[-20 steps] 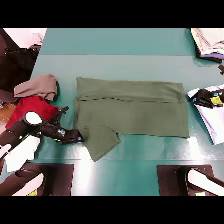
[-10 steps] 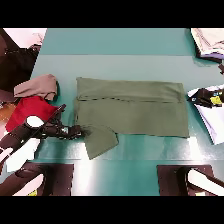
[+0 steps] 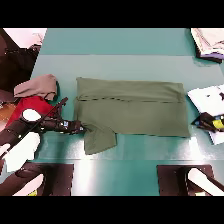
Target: Fold the shirts.
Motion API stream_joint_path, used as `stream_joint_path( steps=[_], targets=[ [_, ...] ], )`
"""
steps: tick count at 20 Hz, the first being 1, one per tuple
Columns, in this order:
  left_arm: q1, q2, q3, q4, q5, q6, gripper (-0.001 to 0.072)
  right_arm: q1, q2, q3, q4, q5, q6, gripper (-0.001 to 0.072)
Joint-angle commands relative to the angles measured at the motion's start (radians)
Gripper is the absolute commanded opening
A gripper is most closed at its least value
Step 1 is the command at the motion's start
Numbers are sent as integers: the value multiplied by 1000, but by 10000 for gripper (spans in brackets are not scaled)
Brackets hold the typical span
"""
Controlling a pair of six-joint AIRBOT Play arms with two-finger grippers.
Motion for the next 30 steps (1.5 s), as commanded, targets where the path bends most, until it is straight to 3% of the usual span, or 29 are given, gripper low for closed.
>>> stream_joint_path(
  steps=[1,9,10,11,14,15,16,17,21,25,30],
  targets=[
    [0,1,26,-3,-19,19,30,-171,-11,-135,66,4,-52,407],
    [0,1,26,-2,-19,19,30,-217,-95,-179,144,-51,-58,402],
    [0,1,26,-2,-18,19,30,-217,-95,-179,170,-54,-58,332],
    [0,1,26,-2,-16,19,30,-214,-95,-179,192,-56,-61,306],
    [0,1,26,-2,-7,19,30,-150,-97,-179,183,-68,-61,303],
    [0,1,26,-2,-10,19,30,-123,-96,-179,183,-75,-61,223],
    [0,1,26,0,-19,22,29,-98,-96,-179,182,-78,-63,90],
    [0,1,26,11,-28,33,29,-85,-95,-179,182,-79,-71,17],
    [0,26,36,124,-139,-1,27,-91,21,-159,124,-18,-66,15],
    [0,260,36,279,-245,-162,28,-95,201,-82,-77,171,-19,15],
    [0,431,103,243,-403,-255,29,-38,326,-79,-42,175,23,14]
  ],
)
